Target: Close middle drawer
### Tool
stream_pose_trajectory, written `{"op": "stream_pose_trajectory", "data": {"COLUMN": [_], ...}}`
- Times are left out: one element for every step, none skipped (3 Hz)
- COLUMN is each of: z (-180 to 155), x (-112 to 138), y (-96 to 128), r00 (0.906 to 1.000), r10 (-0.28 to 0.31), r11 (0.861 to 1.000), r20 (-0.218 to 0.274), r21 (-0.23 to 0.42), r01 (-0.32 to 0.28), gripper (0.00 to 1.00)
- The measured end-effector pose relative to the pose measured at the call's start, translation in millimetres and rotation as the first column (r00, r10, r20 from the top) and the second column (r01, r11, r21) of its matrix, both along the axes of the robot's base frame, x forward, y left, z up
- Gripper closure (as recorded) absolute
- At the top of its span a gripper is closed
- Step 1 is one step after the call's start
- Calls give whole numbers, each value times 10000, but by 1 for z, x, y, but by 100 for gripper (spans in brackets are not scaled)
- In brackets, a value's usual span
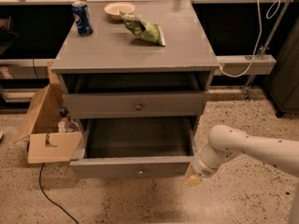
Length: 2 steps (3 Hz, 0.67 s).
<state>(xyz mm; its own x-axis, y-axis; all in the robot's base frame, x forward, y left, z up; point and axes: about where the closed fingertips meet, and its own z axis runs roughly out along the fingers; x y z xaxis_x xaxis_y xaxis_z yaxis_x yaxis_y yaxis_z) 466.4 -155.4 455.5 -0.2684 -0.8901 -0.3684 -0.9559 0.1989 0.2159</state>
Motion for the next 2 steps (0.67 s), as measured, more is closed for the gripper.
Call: {"op": "stream_pose_trajectory", "data": {"z": [-25,-42], "x": [22,42], "y": [1,3], "r00": [9960,9870], "r10": [-448,-756], "r11": [9990,9971], "r20": [770,1417], "r21": [59,237], "r01": [445,730], "gripper": [93,100]}}
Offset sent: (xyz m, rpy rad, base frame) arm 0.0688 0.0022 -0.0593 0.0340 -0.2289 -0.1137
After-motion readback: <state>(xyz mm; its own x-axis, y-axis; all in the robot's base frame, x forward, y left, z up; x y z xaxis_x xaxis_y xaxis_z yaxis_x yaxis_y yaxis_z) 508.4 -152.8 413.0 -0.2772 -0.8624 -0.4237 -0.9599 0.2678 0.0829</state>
